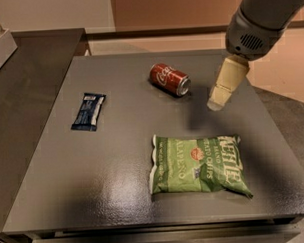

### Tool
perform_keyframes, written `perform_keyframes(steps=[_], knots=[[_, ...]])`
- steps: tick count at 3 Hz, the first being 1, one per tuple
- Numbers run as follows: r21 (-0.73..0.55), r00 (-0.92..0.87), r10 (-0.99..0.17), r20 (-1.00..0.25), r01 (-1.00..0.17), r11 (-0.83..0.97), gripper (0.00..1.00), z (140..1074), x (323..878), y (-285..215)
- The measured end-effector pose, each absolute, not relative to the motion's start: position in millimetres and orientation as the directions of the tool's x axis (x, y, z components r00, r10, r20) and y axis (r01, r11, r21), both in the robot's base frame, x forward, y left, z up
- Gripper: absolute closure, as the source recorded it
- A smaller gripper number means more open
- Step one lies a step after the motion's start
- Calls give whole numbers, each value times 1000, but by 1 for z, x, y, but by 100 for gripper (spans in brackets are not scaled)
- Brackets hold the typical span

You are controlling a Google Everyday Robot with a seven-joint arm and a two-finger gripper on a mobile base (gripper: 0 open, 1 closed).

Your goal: Pick coke can

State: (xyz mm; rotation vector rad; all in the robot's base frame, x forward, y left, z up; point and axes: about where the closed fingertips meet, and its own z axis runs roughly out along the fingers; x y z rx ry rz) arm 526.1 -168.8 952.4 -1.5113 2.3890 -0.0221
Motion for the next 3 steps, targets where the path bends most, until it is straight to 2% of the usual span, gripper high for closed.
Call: perform_keyframes(steps=[3], knots=[[-155,-594,-776,-212,-764,626,0,927,616,-131]])
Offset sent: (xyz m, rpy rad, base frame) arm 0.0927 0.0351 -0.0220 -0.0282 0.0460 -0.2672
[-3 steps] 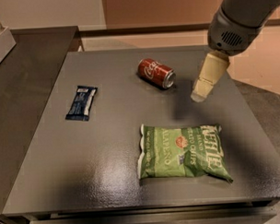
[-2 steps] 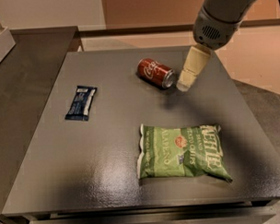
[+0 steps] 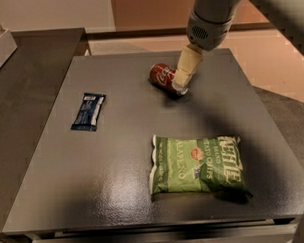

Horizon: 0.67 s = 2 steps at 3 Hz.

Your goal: Pick coke can

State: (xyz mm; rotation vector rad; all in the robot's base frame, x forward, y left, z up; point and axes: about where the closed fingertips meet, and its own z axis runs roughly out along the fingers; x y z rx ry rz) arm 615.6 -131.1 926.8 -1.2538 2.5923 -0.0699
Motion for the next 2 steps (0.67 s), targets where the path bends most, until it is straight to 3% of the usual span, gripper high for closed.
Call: perform_keyframes(steps=[2], knots=[[-109,-642,-750,-157,-744,659,0,896,647,-100]])
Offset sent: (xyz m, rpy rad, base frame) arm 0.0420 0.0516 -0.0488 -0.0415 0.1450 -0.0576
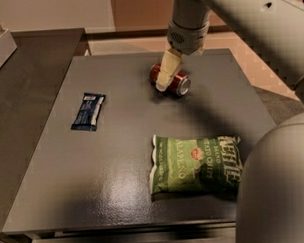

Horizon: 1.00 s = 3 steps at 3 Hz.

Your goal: Pick coke can

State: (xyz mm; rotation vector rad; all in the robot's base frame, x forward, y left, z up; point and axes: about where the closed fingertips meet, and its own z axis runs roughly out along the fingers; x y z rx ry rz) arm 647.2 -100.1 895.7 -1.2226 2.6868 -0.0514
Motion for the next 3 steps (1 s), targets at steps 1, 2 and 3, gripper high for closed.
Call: perform_keyframes(steps=[1,2,3], knots=[[-102,-638,-759,-129,-753,651,0,883,661,-81],[-104,-632,-768,-104,-761,640,0,873,670,-67],[-110,-629,-773,-75,-766,634,0,863,679,-61]])
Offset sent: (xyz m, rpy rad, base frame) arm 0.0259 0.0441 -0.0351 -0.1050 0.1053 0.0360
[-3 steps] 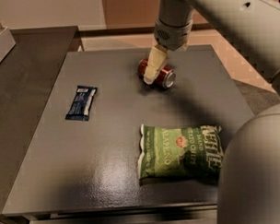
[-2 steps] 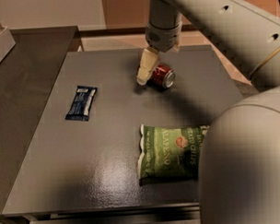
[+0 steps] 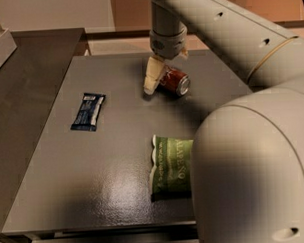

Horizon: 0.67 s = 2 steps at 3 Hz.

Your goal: Pick coke can

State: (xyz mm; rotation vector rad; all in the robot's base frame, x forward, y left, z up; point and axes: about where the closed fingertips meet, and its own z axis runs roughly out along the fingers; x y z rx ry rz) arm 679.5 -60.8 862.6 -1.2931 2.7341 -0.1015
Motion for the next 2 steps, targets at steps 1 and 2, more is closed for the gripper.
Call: perform_keyframes(steps=[1,2], knots=[[-111,-627,-776,-59,-769,630,17,855,685,-58],[-110,-629,-776,-55,-768,630,40,852,687,-59]])
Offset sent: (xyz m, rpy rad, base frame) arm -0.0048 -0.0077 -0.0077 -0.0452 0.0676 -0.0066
